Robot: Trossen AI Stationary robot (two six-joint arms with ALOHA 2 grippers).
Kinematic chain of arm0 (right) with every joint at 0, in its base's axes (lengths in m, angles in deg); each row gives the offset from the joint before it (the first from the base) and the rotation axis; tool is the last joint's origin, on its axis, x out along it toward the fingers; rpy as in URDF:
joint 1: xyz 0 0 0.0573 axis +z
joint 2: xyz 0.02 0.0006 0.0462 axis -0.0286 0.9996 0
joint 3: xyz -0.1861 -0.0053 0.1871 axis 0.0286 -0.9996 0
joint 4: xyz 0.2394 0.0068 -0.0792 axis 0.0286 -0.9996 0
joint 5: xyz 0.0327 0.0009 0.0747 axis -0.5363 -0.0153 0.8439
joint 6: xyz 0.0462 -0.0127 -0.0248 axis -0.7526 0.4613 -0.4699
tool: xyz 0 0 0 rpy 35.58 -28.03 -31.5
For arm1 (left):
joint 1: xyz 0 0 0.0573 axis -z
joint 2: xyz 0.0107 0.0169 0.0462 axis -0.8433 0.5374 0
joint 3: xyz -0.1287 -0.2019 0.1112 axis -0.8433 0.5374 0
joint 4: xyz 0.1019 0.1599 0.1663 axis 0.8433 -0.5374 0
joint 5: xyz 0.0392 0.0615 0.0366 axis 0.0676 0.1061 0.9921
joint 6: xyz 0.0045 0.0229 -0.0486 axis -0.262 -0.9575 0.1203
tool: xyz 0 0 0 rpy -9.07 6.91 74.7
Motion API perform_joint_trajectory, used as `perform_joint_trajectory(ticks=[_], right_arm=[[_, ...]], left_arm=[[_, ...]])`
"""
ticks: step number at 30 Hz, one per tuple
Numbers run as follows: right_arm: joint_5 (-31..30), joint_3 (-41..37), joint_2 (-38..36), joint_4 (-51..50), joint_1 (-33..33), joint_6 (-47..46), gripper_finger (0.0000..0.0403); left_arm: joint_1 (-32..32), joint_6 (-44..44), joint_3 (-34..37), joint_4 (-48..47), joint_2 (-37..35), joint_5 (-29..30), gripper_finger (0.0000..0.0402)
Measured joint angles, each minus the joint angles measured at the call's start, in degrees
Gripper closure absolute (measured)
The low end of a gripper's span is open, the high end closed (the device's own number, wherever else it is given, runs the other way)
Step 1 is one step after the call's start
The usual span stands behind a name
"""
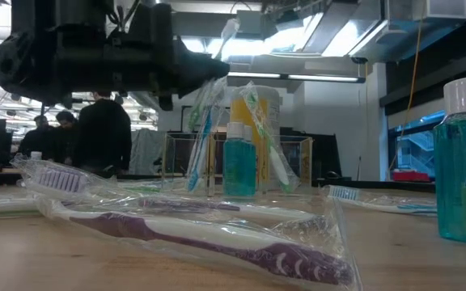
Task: Pick & Place toothbrushing station
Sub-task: Put the green toothbrush into the transparent organizer
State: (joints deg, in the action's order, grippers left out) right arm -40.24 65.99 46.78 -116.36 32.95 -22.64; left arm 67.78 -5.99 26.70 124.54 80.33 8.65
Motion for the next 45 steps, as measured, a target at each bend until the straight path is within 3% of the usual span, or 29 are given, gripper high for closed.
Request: perform_joint_trajectory(ticks=[9,25,45], right_arm=[[0.8,0.0,0.0,0.0,0.0,0.0,0.0298],[1.0,0.0,0.0,0.0,0.0,0.0,0.0295],[1.0,0.0,0.0,0.0,-0.1,0.4,0.0314]], left_arm=[[0.0,1.1,2.9,0.0,0.0,3.2,0.0388],[-2.2,4.1,2.4,0.0,3.5,-2.8,0.0384],[-3.4,6.1,2.6,-3.5,3.5,-1.8,0.0346]])
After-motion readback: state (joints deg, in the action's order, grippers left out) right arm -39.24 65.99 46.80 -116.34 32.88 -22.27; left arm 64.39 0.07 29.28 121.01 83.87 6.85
